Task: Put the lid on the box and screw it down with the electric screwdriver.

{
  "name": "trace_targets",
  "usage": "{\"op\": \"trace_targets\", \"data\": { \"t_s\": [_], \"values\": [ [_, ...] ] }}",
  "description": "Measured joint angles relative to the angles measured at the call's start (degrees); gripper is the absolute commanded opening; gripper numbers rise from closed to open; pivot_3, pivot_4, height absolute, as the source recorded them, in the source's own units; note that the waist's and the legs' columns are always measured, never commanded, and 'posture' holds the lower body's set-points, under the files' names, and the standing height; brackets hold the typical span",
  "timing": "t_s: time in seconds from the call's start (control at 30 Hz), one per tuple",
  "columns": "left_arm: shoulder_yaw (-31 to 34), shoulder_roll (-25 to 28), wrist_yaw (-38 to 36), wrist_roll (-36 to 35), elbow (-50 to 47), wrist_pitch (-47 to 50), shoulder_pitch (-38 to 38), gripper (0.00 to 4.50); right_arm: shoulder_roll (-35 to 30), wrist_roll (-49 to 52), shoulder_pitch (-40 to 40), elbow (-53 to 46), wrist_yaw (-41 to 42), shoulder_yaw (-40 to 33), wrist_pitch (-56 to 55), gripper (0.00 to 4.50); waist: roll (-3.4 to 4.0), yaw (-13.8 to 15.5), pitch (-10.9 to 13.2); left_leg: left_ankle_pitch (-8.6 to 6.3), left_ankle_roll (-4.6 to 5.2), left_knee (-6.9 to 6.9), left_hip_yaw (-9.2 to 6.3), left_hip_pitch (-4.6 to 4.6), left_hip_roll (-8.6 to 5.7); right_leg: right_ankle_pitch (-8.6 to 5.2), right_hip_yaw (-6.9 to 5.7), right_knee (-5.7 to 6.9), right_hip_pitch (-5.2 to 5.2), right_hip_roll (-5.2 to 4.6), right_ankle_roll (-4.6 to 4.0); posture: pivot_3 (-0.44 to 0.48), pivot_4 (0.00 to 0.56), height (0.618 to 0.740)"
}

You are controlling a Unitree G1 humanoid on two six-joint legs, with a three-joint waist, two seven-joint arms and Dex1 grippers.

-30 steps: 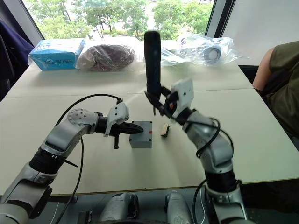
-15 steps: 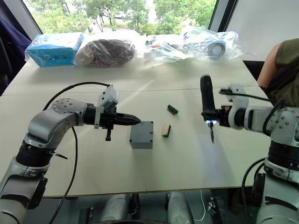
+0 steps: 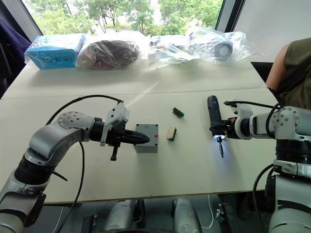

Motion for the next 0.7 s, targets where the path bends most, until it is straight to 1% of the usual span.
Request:
{"op": "trace_targets", "data": {
  "t_s": [0.03,0.1,0.17,0.27,0.33,0.47,0.53,0.6,0.7],
  "values": [
    [0.02,0.17,0.08,-0.03,-0.04,0.06,0.0,0.0,0.06,-0.16,-0.11,-0.01,0.22,0.01,0.0,2.95,0.0,0.0,0.0,0.0,0.0,0.02,0.0,0.0,0.0,0.01,0.0,0.0,0.01,0.0,0.02,0.0,0.15,0.74],
    [0.25,0.39,0.36,-0.37,-0.08,0.47,0.01,0.0,0.38,-0.57,-0.26,-0.21,1.0,0.06,0.0,3.76,-0.04,0.0,-0.03,0.0,0.0,0.04,-0.01,0.02,0.0,0.03,0.0,0.01,0.04,0.0,0.03,0.0,0.15,0.74],
    [0.95,0.55,0.85,-1.34,-0.02,1.02,0.03,0.0,0.68,-0.84,-0.35,-0.79,1.6,0.07,0.0,4.44,-0.07,0.01,-0.05,0.0,0.0,0.05,-0.02,0.04,0.0,0.05,0.0,0.01,0.07,0.0,0.03,0.0,0.15,0.74],
    [3.53,2.05,0.94,-3.17,0.38,2.23,0.08,0.0,0.3,-2.2,-0.27,-2.2,2.8,0.59,-0.34,4.44,-0.07,0.02,-0.04,0.0,0.0,0.07,-0.02,0.03,0.0,0.06,0.0,0.02,0.06,0.0,0.04,0.0,0.15,0.74],
    [6.43,4.04,0.81,-4.75,0.84,3.27,1.04,0.0,-1.51,-2.71,-0.07,-4.21,4.66,0.98,-1.65,4.44,-0.02,-0.03,-0.01,0.0,0.0,0.06,0.0,0.0,0.03,0.06,0.01,0.02,0.0,-0.01,0.05,0.0,0.15,0.74],
    [11.48,8.24,0.19,-7.29,2.2,5.14,3.94,0.0,-5.96,-1.28,0.13,-12.25,11.21,-1.27,-5.86,4.44,-0.02,-0.09,-0.01,0.0,0.0,0.04,0.0,0.01,0.07,0.06,0.0,0.03,-0.01,0.03,0.05,0.0,0.15,0.74],
    [13.42,10.76,-0.27,-8.48,1.96,6.02,6.93,0.0,-8.76,0.51,4.07,-19.73,16.04,-3.67,-9.56,4.44,-0.03,-0.04,-0.02,-0.01,-0.01,-0.01,-0.02,0.02,0.1,0.05,-0.02,0.01,-0.01,0.03,0.05,0.0,0.15,0.74],
    [14.82,13.39,-0.44,-8.84,1.46,6.79,11.31,0.0,-10.5,2.2,11.54,-27.99,20.78,-5.8,-13.03,4.44,-0.08,0.08,-0.04,-0.02,-0.01,-0.05,-0.08,0.05,0.15,0.03,-0.07,-0.01,0.06,0.02,0.06,0.0,0.15,0.74],
    [16.07,15.57,-0.62,-9.59,-0.21,7.34,17.21,0.0,-9.71,6.4,25.02,-39.78,27.13,-7.73,-16.34,4.44,-0.13,0.25,-0.02,-0.02,-0.01,0.0,-0.08,0.03,0.16,0.04,-0.09,-0.02,0.07,-0.07,0.06,0.0,0.15,0.74]
  ]
}}
